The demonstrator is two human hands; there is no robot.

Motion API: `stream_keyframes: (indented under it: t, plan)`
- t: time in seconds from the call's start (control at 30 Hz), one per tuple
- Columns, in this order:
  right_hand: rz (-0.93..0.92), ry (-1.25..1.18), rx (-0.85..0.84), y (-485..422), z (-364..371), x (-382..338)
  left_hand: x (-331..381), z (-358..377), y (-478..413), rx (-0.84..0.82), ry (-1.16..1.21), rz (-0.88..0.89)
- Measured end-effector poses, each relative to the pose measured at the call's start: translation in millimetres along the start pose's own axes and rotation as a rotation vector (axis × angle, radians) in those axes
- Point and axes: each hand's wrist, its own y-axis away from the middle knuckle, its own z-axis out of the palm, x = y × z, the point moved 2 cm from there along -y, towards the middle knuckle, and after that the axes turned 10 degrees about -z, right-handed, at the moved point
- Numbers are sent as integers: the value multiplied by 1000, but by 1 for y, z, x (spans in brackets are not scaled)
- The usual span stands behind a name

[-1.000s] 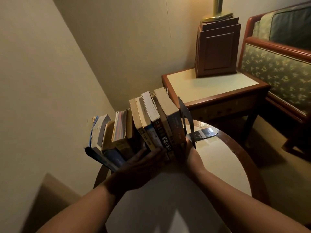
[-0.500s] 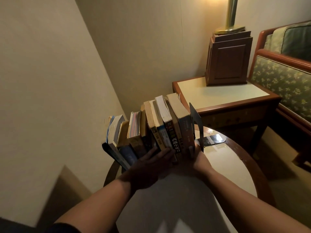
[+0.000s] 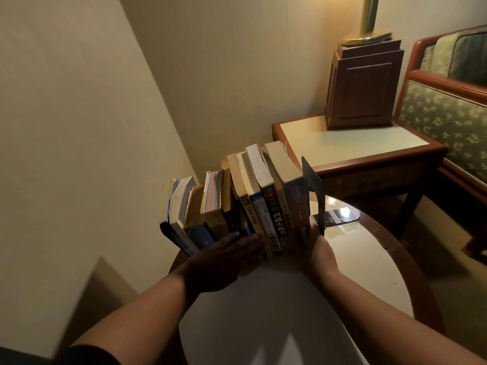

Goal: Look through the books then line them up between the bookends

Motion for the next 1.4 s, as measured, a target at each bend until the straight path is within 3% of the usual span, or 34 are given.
stream_keyframes:
  t: [0.27,0.5,0.7,0.8,1.03,1.23,1.4]
  plan:
    - [89,-66,99,0,9,-1,-3,-2,-6,-6,5,-36]
    - [2,-83,22,-4,4,-6,-1,-13,-5,-76,113,-78]
    - [-60,-225,158,1,8,-25,-11,-4,19,-87,79,-125]
    - [-87,-183,232,2,11,-29,-15,5,25,-52,24,-93]
    - [-18,-191,352,1,24,-24,-18,12,25,1,45,-59]
    - [-22,-164,331,-1,24,-21,-18,14,22,-42,45,-43]
    - [-59,-229,165,2,4,-27,-12,1,21,-147,183,-103]
